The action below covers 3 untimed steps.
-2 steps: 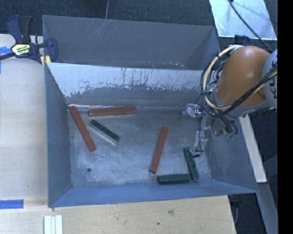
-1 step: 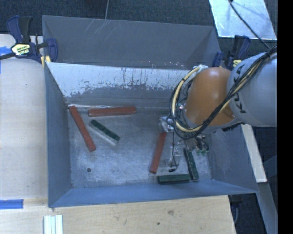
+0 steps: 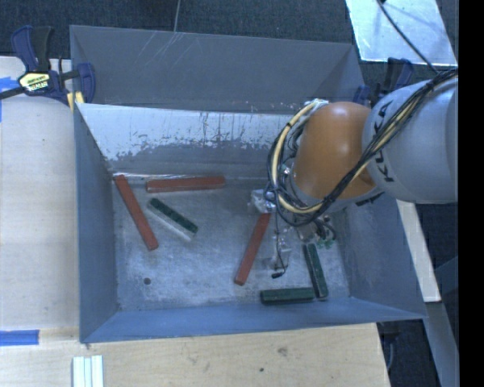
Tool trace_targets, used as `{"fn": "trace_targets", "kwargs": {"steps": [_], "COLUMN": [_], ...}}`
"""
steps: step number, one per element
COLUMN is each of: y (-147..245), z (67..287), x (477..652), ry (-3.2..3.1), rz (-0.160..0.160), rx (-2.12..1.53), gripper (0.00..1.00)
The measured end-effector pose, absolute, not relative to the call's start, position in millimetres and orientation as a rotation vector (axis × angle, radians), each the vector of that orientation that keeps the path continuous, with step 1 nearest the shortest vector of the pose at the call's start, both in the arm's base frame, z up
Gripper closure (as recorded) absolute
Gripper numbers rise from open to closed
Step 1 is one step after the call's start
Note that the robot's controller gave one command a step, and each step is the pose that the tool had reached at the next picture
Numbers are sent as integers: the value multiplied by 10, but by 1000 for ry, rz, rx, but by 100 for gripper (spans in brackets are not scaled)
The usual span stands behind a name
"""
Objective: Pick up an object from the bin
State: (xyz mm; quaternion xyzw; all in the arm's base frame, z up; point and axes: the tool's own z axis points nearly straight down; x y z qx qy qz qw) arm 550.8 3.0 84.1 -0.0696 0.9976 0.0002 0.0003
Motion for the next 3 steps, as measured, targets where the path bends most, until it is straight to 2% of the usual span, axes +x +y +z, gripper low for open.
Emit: {"fn": "trace_targets", "kwargs": {"steps": [1, 2, 3], "y": [181, 30, 44], "z": [1002, 721, 711], "x": [5430, 5436, 5384], "ry": [3138, 3131, 3123], "rz": [0, -1, -1], "rx": [-122, -226, -334], "gripper": [0, 0, 100]}}
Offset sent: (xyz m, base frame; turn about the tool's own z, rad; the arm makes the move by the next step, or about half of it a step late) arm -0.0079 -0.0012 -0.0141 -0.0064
